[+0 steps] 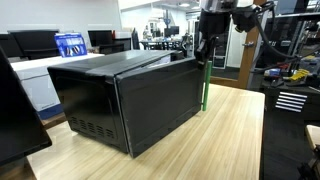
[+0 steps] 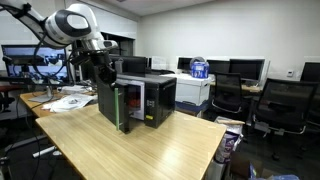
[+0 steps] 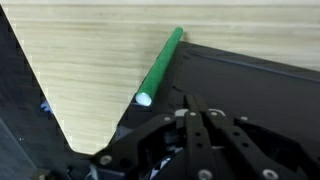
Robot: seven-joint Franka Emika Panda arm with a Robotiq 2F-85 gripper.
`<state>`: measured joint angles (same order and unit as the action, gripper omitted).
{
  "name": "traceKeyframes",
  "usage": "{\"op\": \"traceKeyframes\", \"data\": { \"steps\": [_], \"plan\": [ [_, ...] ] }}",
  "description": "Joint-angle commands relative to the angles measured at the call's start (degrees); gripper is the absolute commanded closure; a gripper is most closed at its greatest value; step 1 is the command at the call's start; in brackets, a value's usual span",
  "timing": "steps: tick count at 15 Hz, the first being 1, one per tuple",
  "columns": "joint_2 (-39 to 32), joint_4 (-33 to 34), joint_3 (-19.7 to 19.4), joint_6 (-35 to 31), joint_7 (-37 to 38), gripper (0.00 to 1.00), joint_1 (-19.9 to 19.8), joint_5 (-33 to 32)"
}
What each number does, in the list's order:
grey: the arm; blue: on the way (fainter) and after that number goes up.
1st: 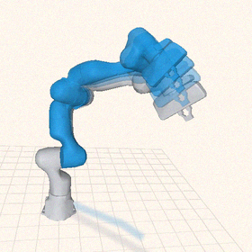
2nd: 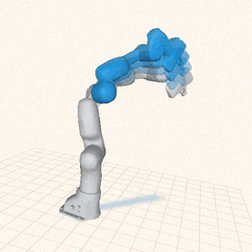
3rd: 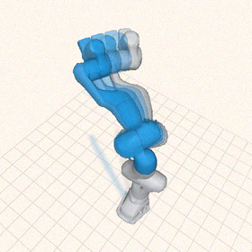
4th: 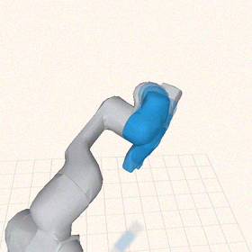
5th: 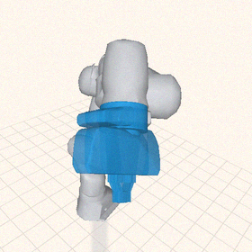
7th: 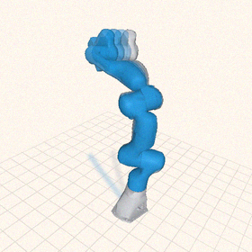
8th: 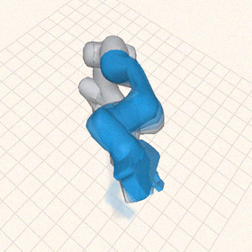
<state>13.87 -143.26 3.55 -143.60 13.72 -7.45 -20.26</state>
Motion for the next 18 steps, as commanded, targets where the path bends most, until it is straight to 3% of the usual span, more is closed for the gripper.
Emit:
{"op": "traceKeyframes", "data": {
  "steps": [1, 7, 15, 18],
  "plan": [
    [-7.03, 6.15, 0.86, -5.98, 6.14, 0.99, -0.27, -4.66],
    [-11.65, 11.18, 0.72, -8.81, 10.91, 0.99, 3.21, -9.6],
    [-16.62, 16.43, 1.44, -7.0, 22.35, 0.99, 3.13, -21.03],
    [-16.96, 17.4, 0.03, -3.92, 22.46, 0.99, 5.69, -19.69]
  ]
}}
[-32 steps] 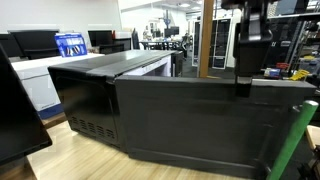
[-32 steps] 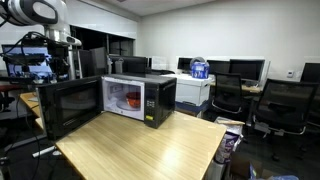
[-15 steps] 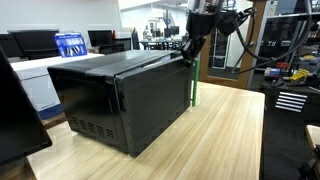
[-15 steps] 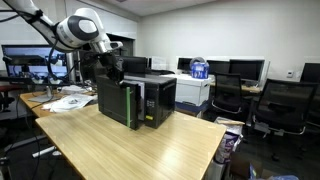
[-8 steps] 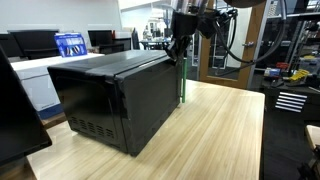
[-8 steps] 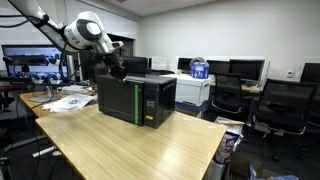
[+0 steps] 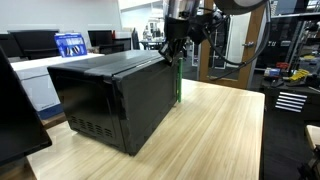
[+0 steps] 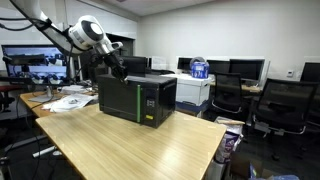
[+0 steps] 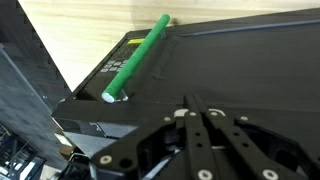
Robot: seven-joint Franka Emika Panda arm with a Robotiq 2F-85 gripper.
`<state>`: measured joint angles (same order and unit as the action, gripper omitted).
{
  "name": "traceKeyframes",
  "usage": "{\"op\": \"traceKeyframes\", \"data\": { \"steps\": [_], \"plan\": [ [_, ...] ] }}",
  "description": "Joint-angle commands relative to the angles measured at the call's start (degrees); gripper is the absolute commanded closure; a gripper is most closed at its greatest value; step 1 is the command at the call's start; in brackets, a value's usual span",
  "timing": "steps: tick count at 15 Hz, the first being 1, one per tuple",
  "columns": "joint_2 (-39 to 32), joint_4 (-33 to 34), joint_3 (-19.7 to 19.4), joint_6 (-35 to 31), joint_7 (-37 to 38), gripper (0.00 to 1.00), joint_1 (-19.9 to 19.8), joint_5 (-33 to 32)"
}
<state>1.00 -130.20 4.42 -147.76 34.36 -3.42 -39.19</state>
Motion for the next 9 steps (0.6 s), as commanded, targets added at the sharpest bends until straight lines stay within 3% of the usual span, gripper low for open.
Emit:
{"op": "traceKeyframes", "data": {
  "steps": [1, 2, 3, 4, 6, 9],
  "plan": [
    [-2.47, 2.58, -0.72, 2.22, -2.45, 0.99, 2.32, 3.93],
    [-1.12, 1.06, -0.62, 4.02, -4.67, 0.99, 2.83, 6.02],
    [0.92, -1.44, -0.51, 5.0, -9.27, 0.73, 3.32, 10.55],
    [2.55, -3.12, -0.44, 6.26, -12.49, 0.73, 3.81, 14.2],
    [5.54, -5.98, -0.54, 9.82, -16.93, 0.61, 4.64, 20.52],
    [9.55, -10.13, -1.16, 13.27, -17.47, 0.4, 4.15, 22.49]
  ]
}}
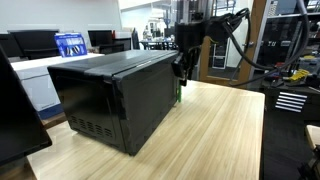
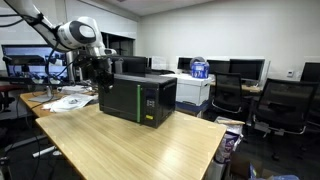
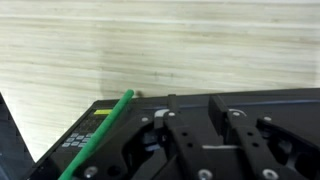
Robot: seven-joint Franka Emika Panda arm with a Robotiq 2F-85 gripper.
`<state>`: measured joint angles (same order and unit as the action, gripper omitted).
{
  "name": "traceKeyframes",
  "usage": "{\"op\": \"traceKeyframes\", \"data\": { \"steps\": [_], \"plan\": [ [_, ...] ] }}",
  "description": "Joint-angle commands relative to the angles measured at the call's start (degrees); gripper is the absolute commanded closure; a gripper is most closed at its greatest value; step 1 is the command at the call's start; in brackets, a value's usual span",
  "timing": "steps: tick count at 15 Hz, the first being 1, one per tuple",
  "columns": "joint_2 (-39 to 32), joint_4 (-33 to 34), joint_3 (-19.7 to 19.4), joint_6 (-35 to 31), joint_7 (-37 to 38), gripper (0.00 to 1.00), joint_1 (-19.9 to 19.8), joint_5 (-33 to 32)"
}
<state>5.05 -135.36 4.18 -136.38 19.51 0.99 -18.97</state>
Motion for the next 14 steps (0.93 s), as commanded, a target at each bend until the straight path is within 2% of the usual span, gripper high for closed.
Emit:
{"op": "traceKeyframes", "data": {
  "steps": [1, 2, 3, 4, 5, 9, 13, 14],
  "plan": [
    [7.18, -6.86, -1.37, 1.74, -2.85, 0.31, -0.71, 2.41],
    [8.32, -8.21, -1.79, 1.62, -2.92, 0.24, -1.07, 2.17],
    [10.44, -10.51, -2.53, 1.69, -3.31, 0.11, -1.64, 2.18],
    [11.48, -11.63, -2.64, 1.46, -2.55, 0.04, -2.32, 0.95],
    [12.42, -12.6, -2.87, 1.38, -2.65, 0.01, -2.7, 1.05],
    [15.6, -14.67, -3.24, 3.96, -2.52, 0.0, -4.5, 1.61],
    [15.84, -12.21, -3.27, 14.09, -1.0, 0.0, -4.77, 5.62],
    [14.74, -12.6, -2.84, 10.69, -1.11, 0.0, -4.84, 3.61]
  ]
}}
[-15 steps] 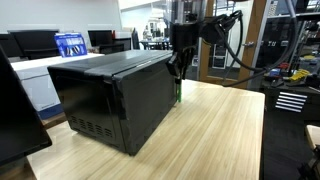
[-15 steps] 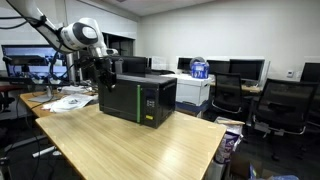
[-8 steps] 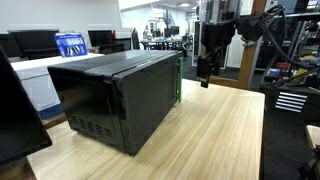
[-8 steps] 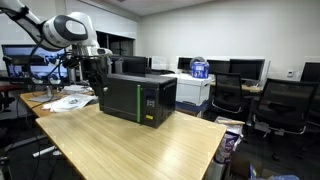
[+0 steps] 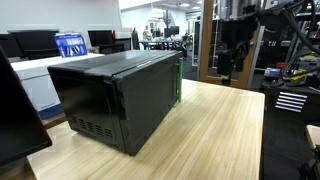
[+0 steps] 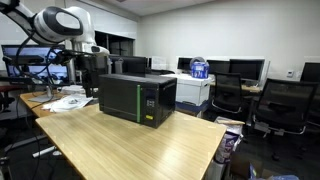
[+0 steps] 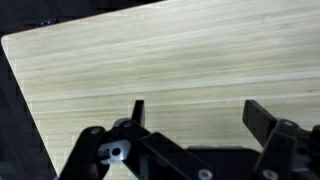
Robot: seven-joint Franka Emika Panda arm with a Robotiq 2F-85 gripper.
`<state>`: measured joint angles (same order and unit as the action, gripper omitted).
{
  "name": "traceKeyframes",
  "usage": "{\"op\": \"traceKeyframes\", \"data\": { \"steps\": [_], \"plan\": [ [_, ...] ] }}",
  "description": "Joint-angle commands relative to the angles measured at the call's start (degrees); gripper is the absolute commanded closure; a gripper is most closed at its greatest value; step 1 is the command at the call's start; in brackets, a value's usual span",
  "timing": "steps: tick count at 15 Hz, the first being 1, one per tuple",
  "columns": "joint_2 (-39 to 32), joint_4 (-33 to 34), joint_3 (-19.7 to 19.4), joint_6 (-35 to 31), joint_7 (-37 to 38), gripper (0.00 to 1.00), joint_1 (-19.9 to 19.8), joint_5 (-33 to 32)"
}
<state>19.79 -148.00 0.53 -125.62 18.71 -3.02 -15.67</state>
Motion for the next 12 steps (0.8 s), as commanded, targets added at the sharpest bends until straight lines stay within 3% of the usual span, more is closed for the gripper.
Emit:
{"op": "traceKeyframes", "data": {
  "steps": [1, 12],
  "plan": [
    [0.25, 0.28, 0.77, 1.34, -0.29, 0.0, -0.81, 0.81],
    [0.36, 0.45, 0.72, 2.1, -0.23, 0.0, -0.83, 1.06]
  ]
}}
